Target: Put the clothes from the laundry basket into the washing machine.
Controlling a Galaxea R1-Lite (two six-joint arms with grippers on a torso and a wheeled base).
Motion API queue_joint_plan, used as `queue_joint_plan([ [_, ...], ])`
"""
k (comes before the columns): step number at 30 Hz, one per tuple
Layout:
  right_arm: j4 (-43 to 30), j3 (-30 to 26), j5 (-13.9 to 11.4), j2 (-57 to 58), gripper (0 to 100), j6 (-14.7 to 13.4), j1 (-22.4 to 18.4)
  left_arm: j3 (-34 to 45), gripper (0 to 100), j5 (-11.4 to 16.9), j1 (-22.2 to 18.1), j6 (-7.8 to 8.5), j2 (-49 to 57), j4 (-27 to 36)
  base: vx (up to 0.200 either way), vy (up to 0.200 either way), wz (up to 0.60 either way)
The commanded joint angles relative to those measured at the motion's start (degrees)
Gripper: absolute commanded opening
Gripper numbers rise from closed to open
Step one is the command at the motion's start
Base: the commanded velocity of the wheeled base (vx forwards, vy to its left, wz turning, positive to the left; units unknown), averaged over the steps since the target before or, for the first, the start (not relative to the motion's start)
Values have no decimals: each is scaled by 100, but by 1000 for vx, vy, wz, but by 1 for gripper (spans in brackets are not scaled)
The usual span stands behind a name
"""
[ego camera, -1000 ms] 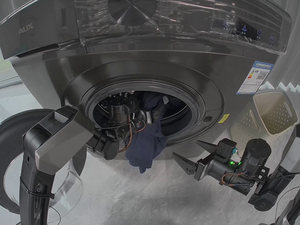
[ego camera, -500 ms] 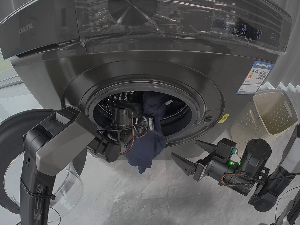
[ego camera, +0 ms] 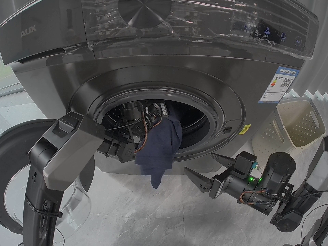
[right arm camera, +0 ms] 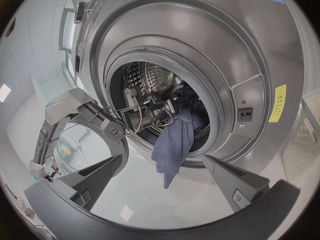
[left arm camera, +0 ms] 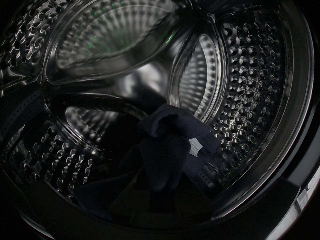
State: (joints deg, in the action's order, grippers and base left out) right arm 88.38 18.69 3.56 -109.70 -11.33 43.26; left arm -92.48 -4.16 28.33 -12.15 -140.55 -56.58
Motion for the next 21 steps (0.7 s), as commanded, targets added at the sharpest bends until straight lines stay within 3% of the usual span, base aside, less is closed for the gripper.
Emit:
queue_joint_plan([
  [1,4,21,4,2,100,-19,51,90,100,-15,32,-6,-43,-82,0,0,0],
  [7,4,38,-4,-25,100,-19,59,1012,100,108,67,-6,467,261,0,0,0],
  [12,4,38,-4,-7,100,-10,59,1707,100,266,120,-6,537,173,0,0,0],
  [18,12,38,-4,-7,100,-19,94,1698,100,310,85,20,264,164,0,0,0],
  [19,12,38,-4,-7,100,-19,121,1680,0,345,85,11,221,164,0,0,0],
  [21,4,38,-4,2,100,-19,130,1654,0,354,85,3,168,156,0,0,0],
])
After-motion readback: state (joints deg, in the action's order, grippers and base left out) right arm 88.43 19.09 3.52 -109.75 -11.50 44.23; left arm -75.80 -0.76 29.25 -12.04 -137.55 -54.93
